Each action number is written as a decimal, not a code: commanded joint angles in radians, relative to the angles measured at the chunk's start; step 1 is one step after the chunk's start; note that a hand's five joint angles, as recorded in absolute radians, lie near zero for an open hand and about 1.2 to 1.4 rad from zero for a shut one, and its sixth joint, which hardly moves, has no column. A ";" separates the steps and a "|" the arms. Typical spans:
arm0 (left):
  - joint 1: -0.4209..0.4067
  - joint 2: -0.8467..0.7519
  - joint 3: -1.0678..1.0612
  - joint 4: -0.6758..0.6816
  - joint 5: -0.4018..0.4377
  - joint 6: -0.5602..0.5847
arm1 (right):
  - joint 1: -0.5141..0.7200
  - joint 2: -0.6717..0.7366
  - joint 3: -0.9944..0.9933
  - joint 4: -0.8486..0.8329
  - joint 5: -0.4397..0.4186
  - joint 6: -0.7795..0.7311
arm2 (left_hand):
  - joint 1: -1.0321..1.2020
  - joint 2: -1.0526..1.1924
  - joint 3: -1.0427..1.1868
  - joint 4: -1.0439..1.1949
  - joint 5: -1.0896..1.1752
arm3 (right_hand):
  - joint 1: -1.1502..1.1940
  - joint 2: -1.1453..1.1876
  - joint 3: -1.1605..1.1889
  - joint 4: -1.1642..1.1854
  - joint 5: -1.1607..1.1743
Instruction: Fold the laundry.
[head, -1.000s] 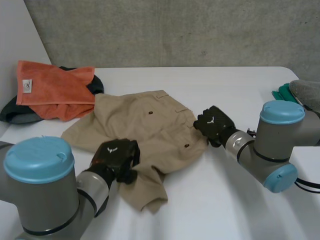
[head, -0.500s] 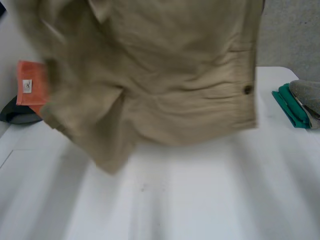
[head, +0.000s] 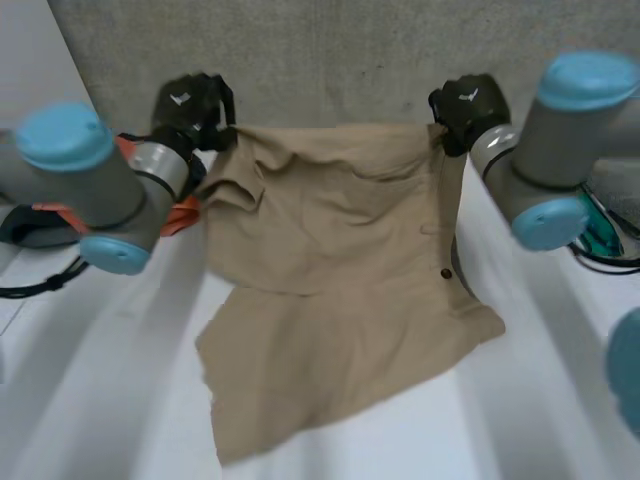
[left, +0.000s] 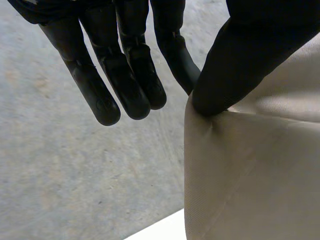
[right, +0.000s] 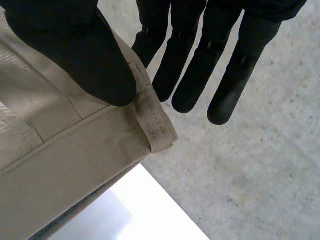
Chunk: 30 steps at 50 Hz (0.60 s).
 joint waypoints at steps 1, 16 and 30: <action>0.012 -0.198 0.250 0.057 0.044 0.017 | 0.018 0.228 -0.237 -0.177 0.093 -0.029 | -0.367 -0.401 -0.397 -0.404 -0.360 | -0.940 -0.993 -1.008 -1.014 -1.010; -0.007 0.199 -0.079 0.055 -0.096 0.027 | 0.028 -0.153 -0.014 0.028 -0.018 -0.060 | -0.989 -1.023 -1.019 -1.026 -0.982 | -0.940 -0.993 -1.008 -1.014 -1.010; -0.132 0.725 -0.787 -0.190 -0.099 0.325 | -0.081 -0.488 0.571 0.339 -0.190 -0.150 | -0.962 -0.996 -0.992 -0.998 -0.955 | -0.768 -0.822 -0.836 -0.843 -0.838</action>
